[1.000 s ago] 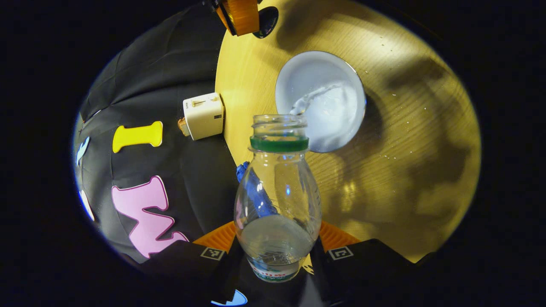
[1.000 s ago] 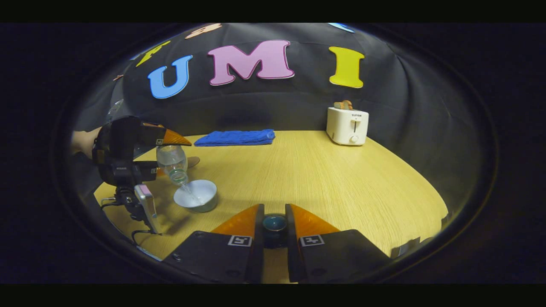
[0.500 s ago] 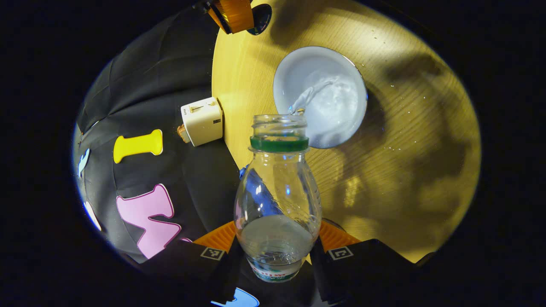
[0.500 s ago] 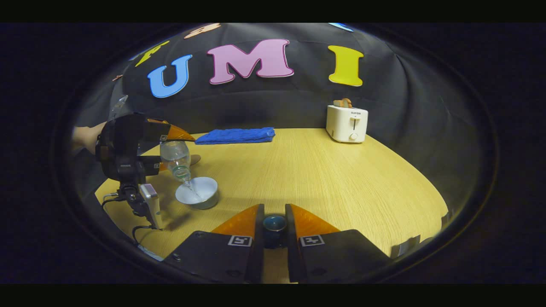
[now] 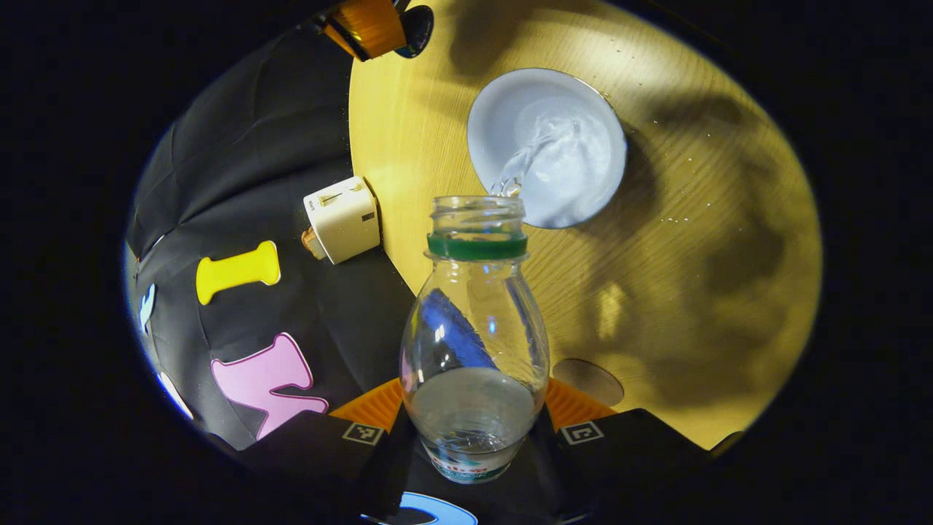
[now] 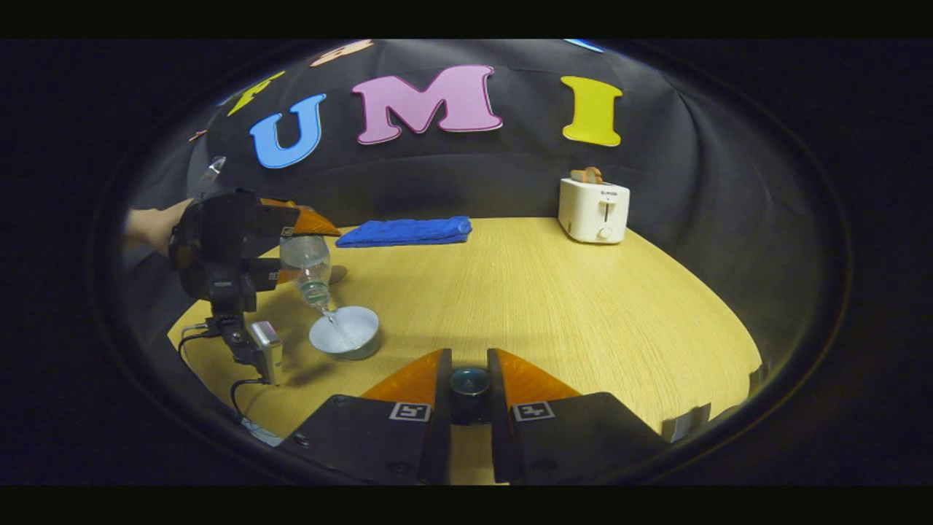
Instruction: Open the teacup lid with one hand, grasp the water bottle and pour water into the teacup with the other hand; after pouring, place the water bottle on the coaster and then close the teacup lid.
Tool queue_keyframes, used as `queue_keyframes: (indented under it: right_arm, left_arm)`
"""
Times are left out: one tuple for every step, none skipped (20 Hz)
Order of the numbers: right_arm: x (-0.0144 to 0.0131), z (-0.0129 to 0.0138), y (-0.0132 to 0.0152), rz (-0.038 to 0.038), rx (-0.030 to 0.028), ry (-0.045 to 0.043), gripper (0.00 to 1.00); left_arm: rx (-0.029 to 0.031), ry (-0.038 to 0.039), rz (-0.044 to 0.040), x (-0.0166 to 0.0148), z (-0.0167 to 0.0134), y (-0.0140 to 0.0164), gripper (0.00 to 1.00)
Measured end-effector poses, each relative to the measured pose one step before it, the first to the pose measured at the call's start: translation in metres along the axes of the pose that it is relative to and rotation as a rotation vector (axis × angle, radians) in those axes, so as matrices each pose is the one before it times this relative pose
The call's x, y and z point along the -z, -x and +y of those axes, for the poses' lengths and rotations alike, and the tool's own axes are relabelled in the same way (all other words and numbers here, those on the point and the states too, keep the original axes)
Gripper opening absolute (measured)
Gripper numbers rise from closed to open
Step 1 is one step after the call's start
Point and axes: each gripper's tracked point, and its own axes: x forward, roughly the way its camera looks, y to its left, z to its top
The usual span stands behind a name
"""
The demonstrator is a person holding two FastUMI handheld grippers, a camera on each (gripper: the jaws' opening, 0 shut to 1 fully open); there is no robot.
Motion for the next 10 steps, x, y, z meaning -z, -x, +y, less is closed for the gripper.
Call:
queue_keyframes:
  right_arm:
    - [-0.00207, 0.00142, 0.00106, -0.00108, -0.00267, 0.00169, 0.26]
    - [-0.00106, 0.00134, 0.00159, 0.00172, -0.00454, 0.00071, 0.26]
    - [-0.00082, 0.00196, 0.00038, 0.00280, -0.00513, -0.00077, 0.26]
    - [-0.00050, 0.00132, 0.00214, 0.00116, -0.00640, -0.00168, 0.26]
    - [-0.00175, 0.00140, 0.00142, -0.00093, -0.00498, 0.00002, 0.26]
    - [-0.00101, 0.00201, 0.00172, 0.00015, -0.00580, 0.00195, 0.26]
    - [0.00013, 0.00139, 0.00083, 0.00163, -0.00505, 0.00343, 0.26]
    - [0.00010, 0.00163, 0.00056, 0.00300, -0.00558, 0.00233, 0.26]
    - [-0.00019, 0.00216, 0.00061, 0.00428, -0.00590, 0.00071, 0.26]
    - [0.00003, 0.00109, 0.00075, 0.00562, -0.00624, -0.00051, 0.26]
  left_arm:
    - [-0.00439, -0.01160, 0.00063, -0.00094, 0.00140, 0.00059, 0.73]
    - [-0.00227, -0.01175, 0.00315, 0.00126, 0.00232, -0.00016, 0.73]
    - [-0.00441, -0.01117, 0.00023, -0.00023, 0.00120, 0.00022, 0.73]
    - [-0.00466, -0.01485, 0.00447, 0.00141, 0.00258, 0.00049, 0.73]
    - [-0.00416, -0.01513, 0.00182, 0.00013, 0.00161, 0.00121, 0.73]
    - [-0.00960, -0.01333, -0.00535, 0.00018, 0.00413, -0.00057, 0.73]
    - [-0.00504, -0.01395, -0.00976, -0.00248, 0.00253, -0.00069, 0.72]
    - [-0.01610, -0.01425, 0.00202, 0.00139, 0.00545, 0.00015, 0.73]
    - [-0.01286, -0.00935, 0.00322, 0.00046, 0.00345, 0.00163, 0.73]
    - [-0.01108, -0.00656, 0.00142, 0.00101, 0.00349, -0.00084, 0.73]
